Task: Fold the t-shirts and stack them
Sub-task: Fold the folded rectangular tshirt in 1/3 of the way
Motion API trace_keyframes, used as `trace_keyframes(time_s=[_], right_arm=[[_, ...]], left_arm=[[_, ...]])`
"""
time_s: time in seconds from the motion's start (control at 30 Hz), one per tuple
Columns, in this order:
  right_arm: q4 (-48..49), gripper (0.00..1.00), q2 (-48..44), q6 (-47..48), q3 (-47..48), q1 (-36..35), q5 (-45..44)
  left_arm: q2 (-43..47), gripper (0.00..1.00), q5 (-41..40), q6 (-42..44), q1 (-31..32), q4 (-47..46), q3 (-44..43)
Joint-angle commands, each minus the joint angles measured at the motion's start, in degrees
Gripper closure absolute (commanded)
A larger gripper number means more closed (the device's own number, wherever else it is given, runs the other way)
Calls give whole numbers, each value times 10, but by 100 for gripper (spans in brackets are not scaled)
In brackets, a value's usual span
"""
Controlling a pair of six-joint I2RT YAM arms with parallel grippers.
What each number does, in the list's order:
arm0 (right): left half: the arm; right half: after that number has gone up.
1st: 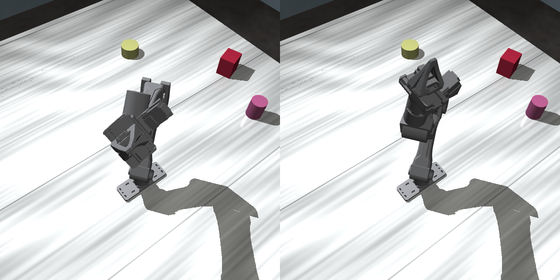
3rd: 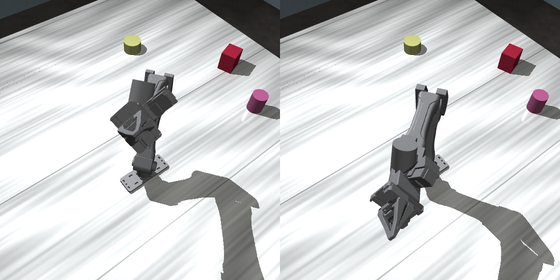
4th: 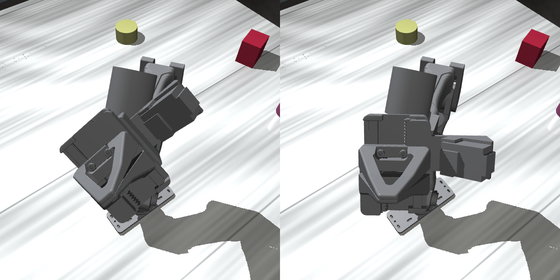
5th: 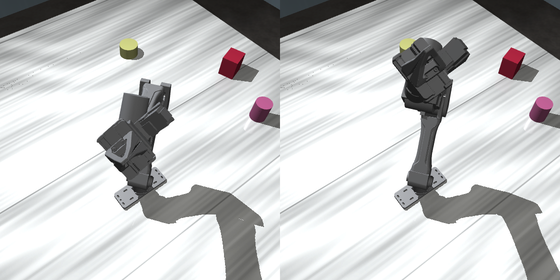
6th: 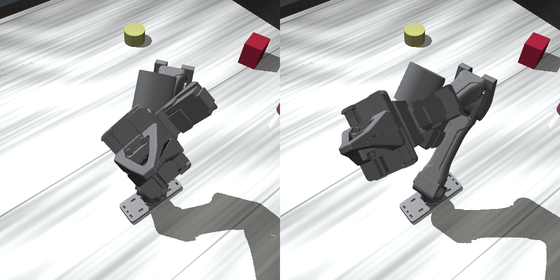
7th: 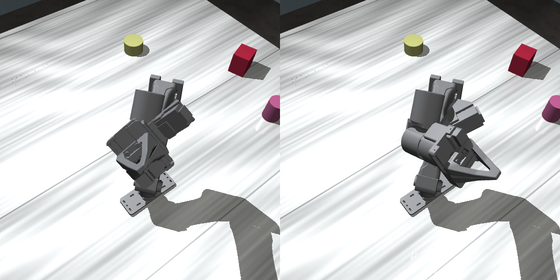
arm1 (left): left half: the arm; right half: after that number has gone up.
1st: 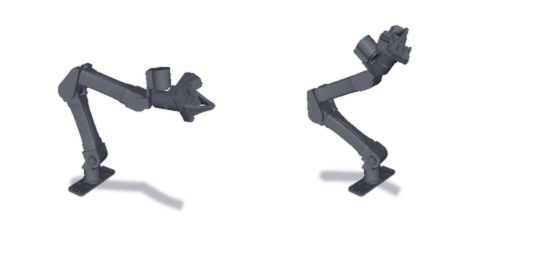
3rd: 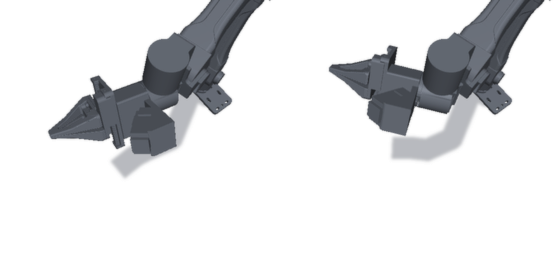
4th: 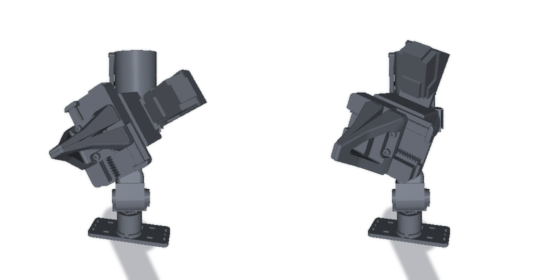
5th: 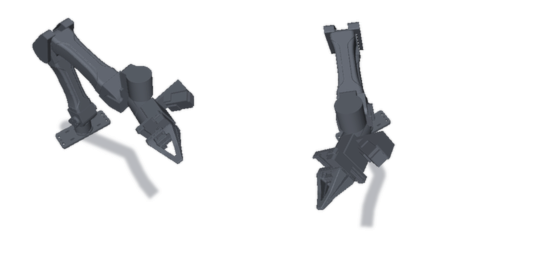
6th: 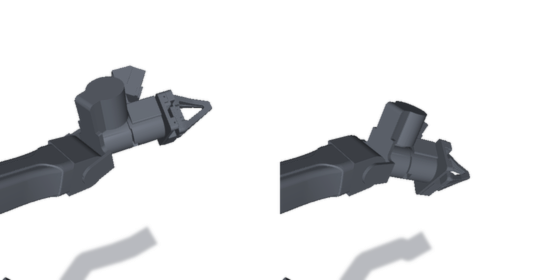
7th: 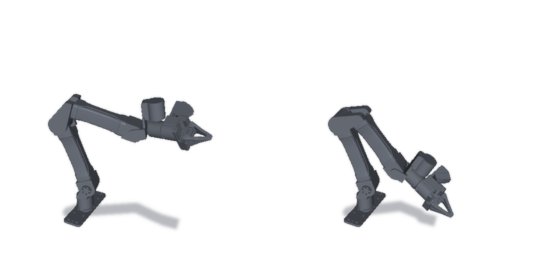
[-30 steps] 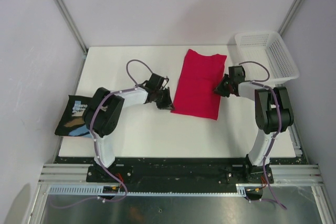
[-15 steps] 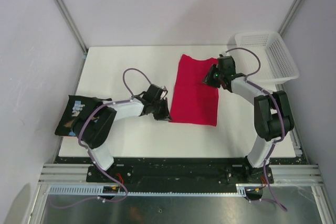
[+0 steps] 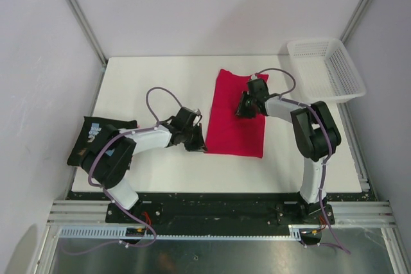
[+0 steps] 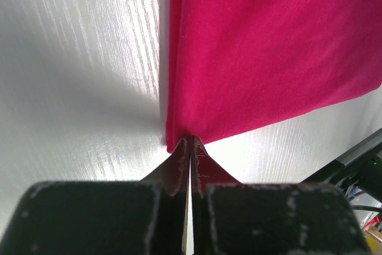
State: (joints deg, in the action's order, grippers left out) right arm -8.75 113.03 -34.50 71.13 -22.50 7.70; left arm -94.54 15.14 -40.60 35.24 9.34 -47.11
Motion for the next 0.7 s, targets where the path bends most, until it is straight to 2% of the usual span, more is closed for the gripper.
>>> trace_keyframes(time_s=[0.0, 0.37, 0.67], right_arm=[[-26, 73, 3, 27, 51, 10, -23], [-129, 72, -110, 58, 75, 54, -61], [-104, 74, -111, 63, -5, 92, -20]], left_arm=[[23, 100, -9, -3, 4, 0, 3], [12, 100, -6, -1, 4, 0, -16], [7, 100, -5, 1, 4, 0, -23]])
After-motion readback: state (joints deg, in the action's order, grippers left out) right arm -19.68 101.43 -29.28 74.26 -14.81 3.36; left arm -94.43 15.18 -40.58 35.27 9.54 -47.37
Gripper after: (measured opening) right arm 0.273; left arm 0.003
